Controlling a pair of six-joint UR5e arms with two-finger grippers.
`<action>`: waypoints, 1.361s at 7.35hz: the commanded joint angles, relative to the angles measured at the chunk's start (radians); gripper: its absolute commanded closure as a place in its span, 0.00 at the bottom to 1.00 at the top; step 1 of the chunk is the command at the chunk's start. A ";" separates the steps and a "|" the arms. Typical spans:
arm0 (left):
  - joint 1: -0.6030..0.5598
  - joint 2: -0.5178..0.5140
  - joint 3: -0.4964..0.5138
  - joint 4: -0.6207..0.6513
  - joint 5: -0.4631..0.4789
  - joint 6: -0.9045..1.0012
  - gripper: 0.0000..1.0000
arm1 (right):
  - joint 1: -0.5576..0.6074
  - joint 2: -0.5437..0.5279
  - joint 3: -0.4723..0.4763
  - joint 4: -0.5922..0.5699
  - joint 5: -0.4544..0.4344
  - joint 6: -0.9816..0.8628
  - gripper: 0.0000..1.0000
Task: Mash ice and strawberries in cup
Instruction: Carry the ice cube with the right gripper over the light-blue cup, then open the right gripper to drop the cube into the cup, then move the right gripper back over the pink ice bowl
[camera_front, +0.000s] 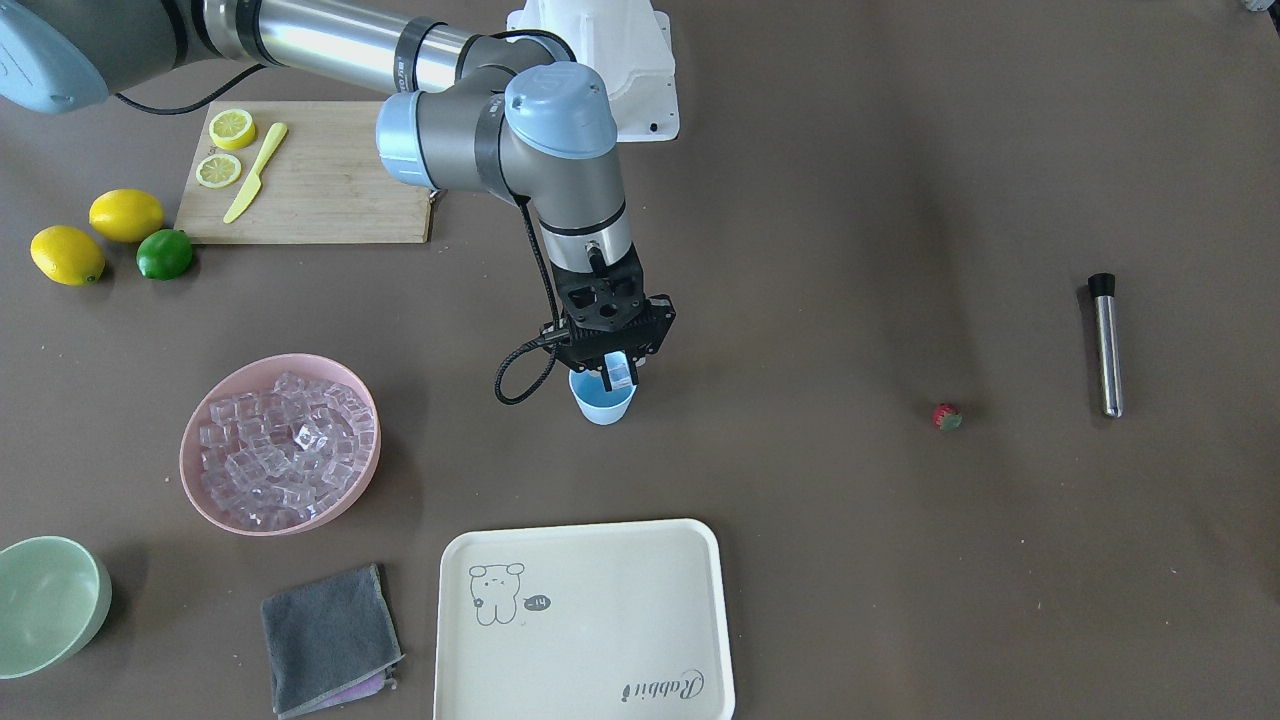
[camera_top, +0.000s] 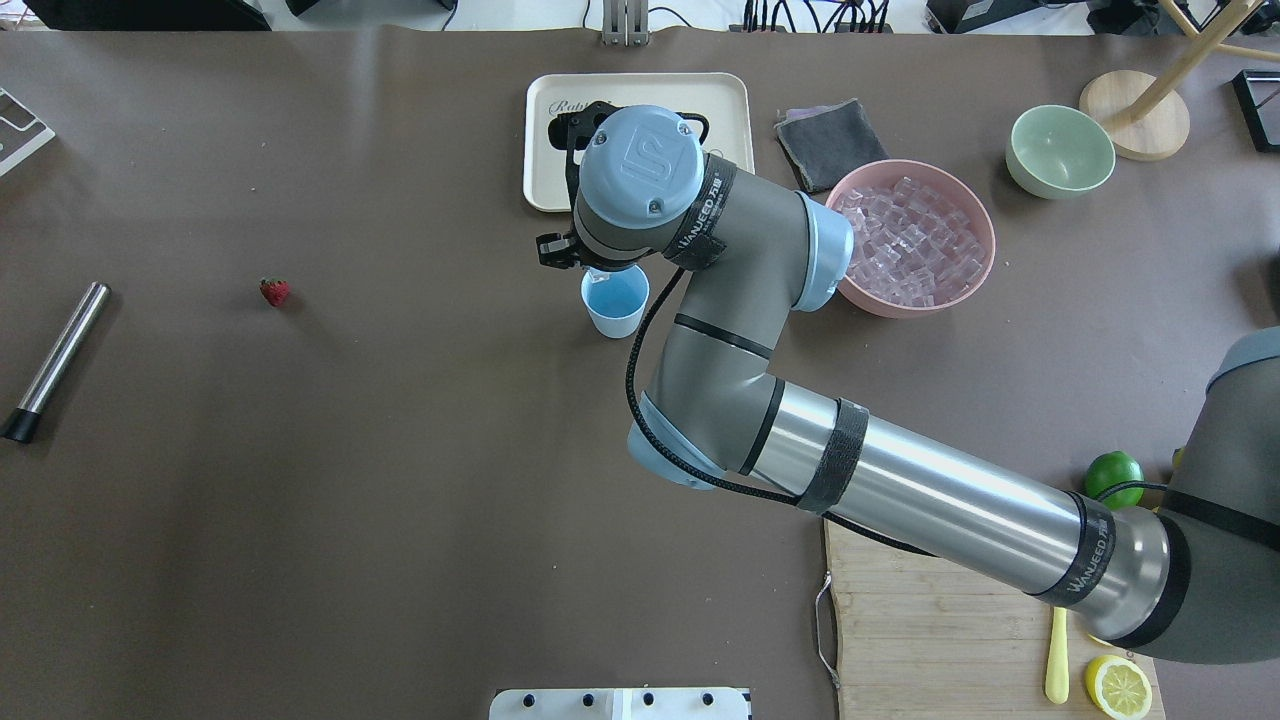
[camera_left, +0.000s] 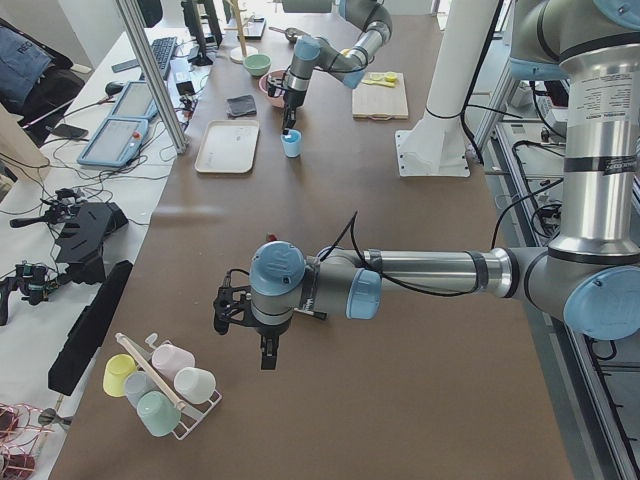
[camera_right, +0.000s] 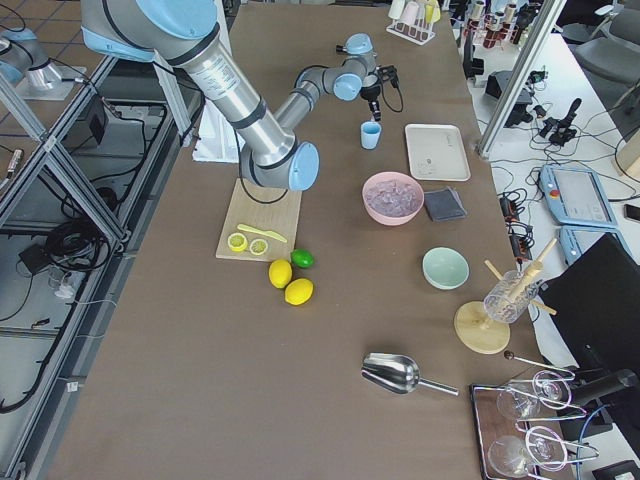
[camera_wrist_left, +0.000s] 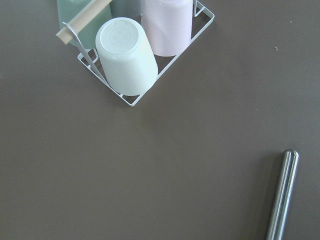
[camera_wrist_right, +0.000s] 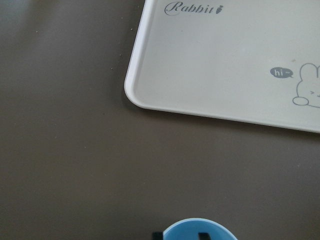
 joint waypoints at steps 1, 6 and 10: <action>0.000 0.001 0.000 0.000 -0.002 0.001 0.02 | 0.022 -0.015 0.010 -0.015 0.011 -0.013 0.01; 0.000 0.024 -0.006 -0.022 -0.002 0.000 0.02 | 0.206 -0.292 0.203 -0.062 0.136 -0.215 0.01; 0.000 0.033 -0.003 -0.049 -0.002 0.000 0.02 | 0.252 -0.437 0.294 -0.049 0.183 -0.247 0.09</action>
